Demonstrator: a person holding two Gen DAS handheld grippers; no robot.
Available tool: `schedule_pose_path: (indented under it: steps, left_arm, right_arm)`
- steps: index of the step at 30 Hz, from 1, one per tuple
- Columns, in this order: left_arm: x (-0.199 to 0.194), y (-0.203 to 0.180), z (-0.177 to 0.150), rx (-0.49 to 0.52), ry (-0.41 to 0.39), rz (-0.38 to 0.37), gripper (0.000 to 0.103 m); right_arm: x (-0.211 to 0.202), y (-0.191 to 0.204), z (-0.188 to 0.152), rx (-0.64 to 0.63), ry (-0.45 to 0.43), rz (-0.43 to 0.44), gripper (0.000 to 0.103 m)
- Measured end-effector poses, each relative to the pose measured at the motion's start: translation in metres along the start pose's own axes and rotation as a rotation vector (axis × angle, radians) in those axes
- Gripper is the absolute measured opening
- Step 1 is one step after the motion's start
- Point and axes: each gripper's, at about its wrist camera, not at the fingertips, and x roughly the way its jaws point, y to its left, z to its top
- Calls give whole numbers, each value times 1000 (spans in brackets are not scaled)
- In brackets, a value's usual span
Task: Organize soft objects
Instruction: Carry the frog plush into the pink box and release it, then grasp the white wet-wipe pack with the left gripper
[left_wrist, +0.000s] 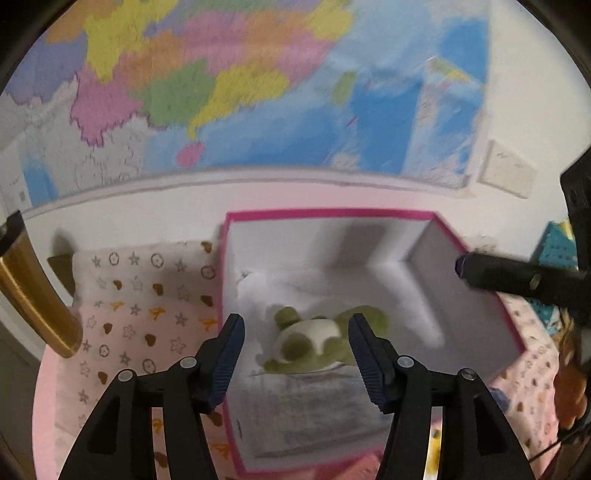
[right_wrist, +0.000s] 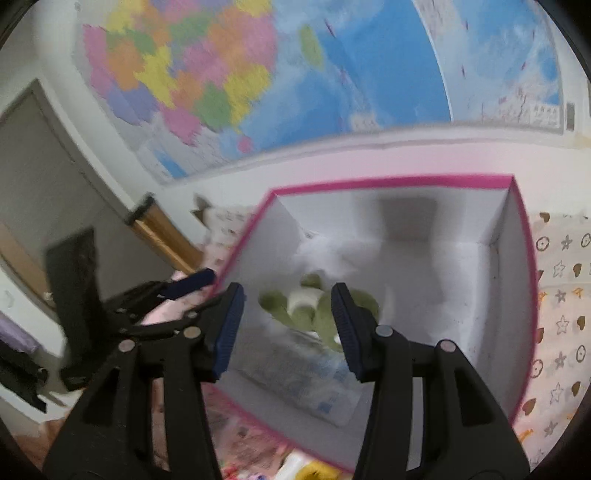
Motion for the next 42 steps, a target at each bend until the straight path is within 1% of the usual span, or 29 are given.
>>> schedule_pose_path:
  steps: [2, 4, 6, 8, 9, 11, 14, 15, 16, 18, 21, 22, 23, 24, 26, 27, 28, 30, 32, 34, 37, 41, 42]
  left_arm:
    - [-14, -6, -4, 14, -22, -33, 63]
    - [-29, -16, -12, 41, -36, -62, 64]
    - [-38, -25, -20, 65, -37, -101, 64]
    - [-45, -33, -28, 80, -31, -124, 64]
    - [-48, -38, -34, 90, -18, -151, 64]
    - [-49, -45, -45, 99, 3, -172, 64]
    - [-46, -56, -61, 125, 36, -192, 64]
    - [-44, -58, -64, 126, 46, -200, 64]
    - [-40, -59, -69, 123, 71, -221, 64]
    - [-33, -61, -78, 111, 102, -238, 64]
    - [-21, -65, -92, 104, 155, -268, 64]
    - [-17, -67, -97, 102, 174, -276, 64]
    - [-14, -68, -100, 101, 189, -284, 64]
    - [-10, -69, -104, 99, 207, -292, 63]
    - [-5, -73, -110, 102, 238, -309, 62]
    - [-4, -75, -112, 107, 248, -316, 62]
    - [-2, -77, -114, 113, 257, -321, 61]
    - [0, -81, -116, 121, 273, -327, 58]
    - [5, -83, -118, 123, 290, -328, 54]
    - [10, -85, -120, 124, 307, -326, 50]
    - [16, -87, -121, 120, 333, -344, 50]
    - [21, -88, -118, 117, 348, -372, 50]
    - [24, -89, -118, 114, 356, -381, 49]
  right_arm:
    - [-24, 13, -2, -27, -33, 43, 51]
    - [-44, 26, -5, -61, -62, 70, 51]
    - [-63, 39, -13, -98, -74, 83, 51]
    - [-79, 48, -21, -124, -83, 85, 51]
    - [-91, 53, -27, -137, -89, 91, 51]
    - [-110, 60, -38, -139, -102, 104, 51]
    - [-140, 64, -58, -136, -124, 124, 51]
    - [-144, 64, -62, -135, -125, 125, 51]
    - [-149, 63, -68, -135, -125, 117, 51]
    - [-158, 57, -85, -142, -120, 55, 51]
    - [-154, 37, -110, -115, -72, -40, 51]
    - [-147, 27, -121, -102, -39, -91, 51]
    - [-139, 17, -131, -82, -5, -124, 51]
    - [-134, 9, -139, -63, 20, -135, 50]
    - [-118, -12, -157, -5, 69, -134, 45]
    - [-111, -18, -163, 7, 88, -149, 40]
    - [-105, -25, -168, 24, 104, -158, 38]
    - [-91, -38, -176, 71, 129, -133, 37]
    - [-77, -48, -181, 82, 147, -164, 36]
    - [-69, -57, -183, 107, 149, -160, 35]
    - [-59, -67, -181, 121, 149, -163, 35]
    - [-49, -76, -182, 140, 161, -134, 35]
    - [-49, -77, -182, 143, 161, -115, 35]
